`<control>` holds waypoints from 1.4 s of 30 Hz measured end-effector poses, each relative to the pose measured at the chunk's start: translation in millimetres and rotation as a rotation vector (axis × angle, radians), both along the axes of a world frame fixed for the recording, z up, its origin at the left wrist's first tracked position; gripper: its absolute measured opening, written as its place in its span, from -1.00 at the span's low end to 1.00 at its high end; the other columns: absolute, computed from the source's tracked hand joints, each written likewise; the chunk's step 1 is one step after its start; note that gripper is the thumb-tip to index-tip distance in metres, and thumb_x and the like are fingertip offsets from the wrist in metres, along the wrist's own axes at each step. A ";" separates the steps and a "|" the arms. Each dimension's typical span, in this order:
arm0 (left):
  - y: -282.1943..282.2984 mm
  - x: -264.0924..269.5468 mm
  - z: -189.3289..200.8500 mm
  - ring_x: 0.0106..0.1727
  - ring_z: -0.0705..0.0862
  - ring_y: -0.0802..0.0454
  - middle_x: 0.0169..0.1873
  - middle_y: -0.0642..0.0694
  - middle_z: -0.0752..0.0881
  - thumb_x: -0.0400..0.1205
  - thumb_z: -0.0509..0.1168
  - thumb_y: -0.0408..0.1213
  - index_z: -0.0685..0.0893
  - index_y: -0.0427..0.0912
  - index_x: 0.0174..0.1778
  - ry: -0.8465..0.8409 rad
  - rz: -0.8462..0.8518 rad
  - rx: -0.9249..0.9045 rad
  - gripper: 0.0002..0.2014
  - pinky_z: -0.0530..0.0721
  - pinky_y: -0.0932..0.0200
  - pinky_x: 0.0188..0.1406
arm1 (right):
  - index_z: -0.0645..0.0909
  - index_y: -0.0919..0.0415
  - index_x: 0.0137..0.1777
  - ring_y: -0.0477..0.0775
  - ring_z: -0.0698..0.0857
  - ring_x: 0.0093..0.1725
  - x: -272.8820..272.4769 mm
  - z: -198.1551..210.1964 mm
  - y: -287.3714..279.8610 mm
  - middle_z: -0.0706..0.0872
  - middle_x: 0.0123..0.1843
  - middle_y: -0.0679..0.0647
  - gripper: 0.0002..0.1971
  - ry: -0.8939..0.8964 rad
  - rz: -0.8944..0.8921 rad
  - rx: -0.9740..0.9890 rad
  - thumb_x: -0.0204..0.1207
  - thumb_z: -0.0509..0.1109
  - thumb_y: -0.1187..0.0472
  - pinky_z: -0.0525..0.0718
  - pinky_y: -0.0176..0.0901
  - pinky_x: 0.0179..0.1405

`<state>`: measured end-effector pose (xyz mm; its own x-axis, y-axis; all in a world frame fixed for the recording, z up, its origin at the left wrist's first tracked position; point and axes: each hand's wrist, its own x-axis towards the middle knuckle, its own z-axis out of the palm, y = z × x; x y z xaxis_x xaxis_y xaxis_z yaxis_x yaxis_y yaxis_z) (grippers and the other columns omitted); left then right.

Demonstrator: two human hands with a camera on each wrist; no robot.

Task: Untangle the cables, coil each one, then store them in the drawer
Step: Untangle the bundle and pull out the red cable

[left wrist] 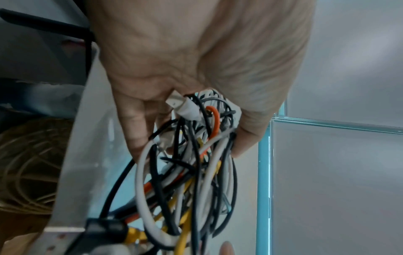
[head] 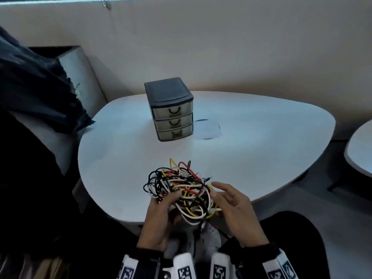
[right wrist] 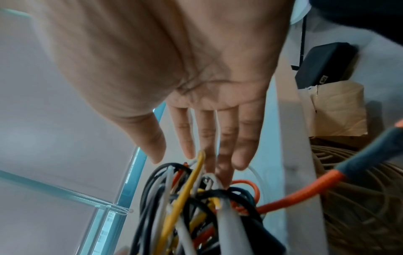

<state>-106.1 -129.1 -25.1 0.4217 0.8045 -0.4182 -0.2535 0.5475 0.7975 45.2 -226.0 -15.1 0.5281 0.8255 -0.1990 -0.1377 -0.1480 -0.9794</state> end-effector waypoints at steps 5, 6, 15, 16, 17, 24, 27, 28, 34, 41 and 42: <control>31.5 16.9 -6.5 -0.14 0.81 -0.17 0.05 -0.32 0.81 0.35 0.44 -0.32 0.62 -0.35 0.34 -0.037 -0.003 -0.019 -0.42 0.76 0.07 -0.39 | 0.75 -0.02 0.10 0.02 0.80 -0.02 15.2 -4.0 35.5 0.85 -0.06 0.04 -0.86 -0.081 -0.041 0.030 0.59 0.44 0.15 0.70 -0.14 -0.07; 40.9 21.8 -7.0 -0.13 0.80 -0.19 0.07 -0.36 0.79 0.35 0.43 -0.31 0.61 -0.39 0.35 -0.035 0.001 -0.034 -0.39 0.76 0.07 -0.39 | 0.74 -0.02 0.12 0.00 0.80 -0.01 21.7 -3.0 44.9 0.85 -0.06 0.03 -0.85 -0.066 -0.037 0.027 0.60 0.43 0.15 0.70 -0.15 -0.05; 91.1 39.0 -10.6 -0.25 0.78 -0.01 -0.05 -0.26 0.80 0.37 0.43 -0.24 0.59 -0.42 0.36 -0.034 0.002 -0.139 -0.38 0.80 0.04 -0.31 | 0.70 0.02 0.17 -0.02 0.82 -0.15 60.2 3.9 95.1 0.86 -0.15 0.02 -0.83 0.040 0.025 -0.151 0.62 0.40 0.20 0.69 0.03 -0.07; 93.0 38.8 -11.7 -0.19 0.79 -0.05 0.03 -0.30 0.80 0.37 0.44 -0.22 0.59 -0.42 0.39 -0.031 0.006 -0.139 -0.35 0.80 0.03 -0.29 | 0.70 0.03 0.17 -0.03 0.83 -0.15 62.5 4.3 98.6 0.86 -0.16 0.02 -0.83 0.019 0.044 -0.165 0.62 0.40 0.18 0.70 0.04 -0.06; 93.9 39.5 -11.9 -0.16 0.79 -0.06 0.06 -0.31 0.79 0.37 0.44 -0.21 0.58 -0.42 0.40 -0.033 0.009 -0.140 -0.33 0.80 0.02 -0.28 | 0.70 0.01 0.17 -0.05 0.83 -0.14 64.8 5.5 101.8 0.86 -0.16 0.01 -0.83 -0.006 0.066 -0.177 0.62 0.40 0.15 0.71 0.03 -0.05; 93.7 35.8 -15.4 -0.39 0.75 0.05 -0.30 -0.16 0.79 0.47 0.38 -0.28 0.60 -0.41 0.31 -0.140 -0.001 -0.170 -0.51 0.83 0.03 -0.23 | 0.66 0.04 0.14 0.13 0.81 -0.17 60.7 10.4 96.5 0.85 -0.12 0.11 -0.82 0.011 0.146 -0.249 0.63 0.37 0.30 0.68 -0.01 -0.23; 91.7 34.0 -16.8 -0.19 0.81 -0.05 -0.13 -0.24 0.82 0.50 0.39 -0.27 0.59 -0.42 0.35 -0.136 0.004 -0.170 -0.49 0.83 0.00 -0.09 | 0.59 0.05 0.19 0.17 0.79 -0.21 50.9 8.9 86.9 0.84 -0.14 0.20 -0.78 0.076 0.128 -0.241 0.61 0.40 0.32 0.66 -0.03 -0.30; 91.4 33.0 -18.2 -0.03 0.82 -0.13 -0.01 -0.28 0.82 0.51 0.40 -0.25 0.57 -0.43 0.41 -0.131 0.015 -0.176 -0.45 0.83 -0.02 -0.04 | 0.58 0.04 0.20 0.19 0.79 -0.19 48.8 8.8 83.3 0.85 -0.14 0.19 -0.77 0.065 0.138 -0.243 0.60 0.42 0.28 0.68 -0.02 -0.27; 89.5 31.7 -18.0 0.40 0.66 -0.28 0.31 -0.30 0.73 0.54 0.41 -0.10 0.58 -0.29 0.48 -0.139 0.039 -0.197 -0.40 0.75 -0.09 0.23 | 0.71 0.22 -0.11 0.06 0.63 -0.47 49.0 2.1 62.7 0.81 -0.32 0.18 -0.93 -0.132 0.177 -0.301 0.49 0.52 0.37 0.53 -0.10 -0.44; 88.2 33.6 -11.0 0.36 0.68 -0.29 0.28 -0.29 0.75 0.55 0.39 -0.04 0.64 -0.27 0.43 -0.117 0.026 -0.152 -0.44 0.59 -0.26 0.43 | 0.75 0.01 -0.10 -0.06 0.63 -0.43 50.5 -2.0 58.9 0.76 -0.32 0.01 -0.80 -0.321 0.266 -0.395 0.33 0.68 0.15 0.59 -0.20 -0.36; 88.2 34.1 -10.5 0.32 0.70 -0.28 0.26 -0.28 0.76 0.57 0.38 -0.05 0.68 -0.26 0.38 -0.114 0.031 -0.156 -0.49 0.61 -0.25 0.40 | 0.76 -0.05 -0.14 -0.13 0.64 -0.41 51.1 -4.1 59.0 0.77 -0.30 -0.03 -0.80 -0.416 0.291 -0.439 0.29 0.69 0.07 0.61 -0.22 -0.31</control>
<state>-72.0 -40.9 -35.6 0.4494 0.7472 -0.4895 -0.3566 0.6525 0.6686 96.3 -167.0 -19.2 0.4017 0.8346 -0.3769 0.3442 -0.5189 -0.7825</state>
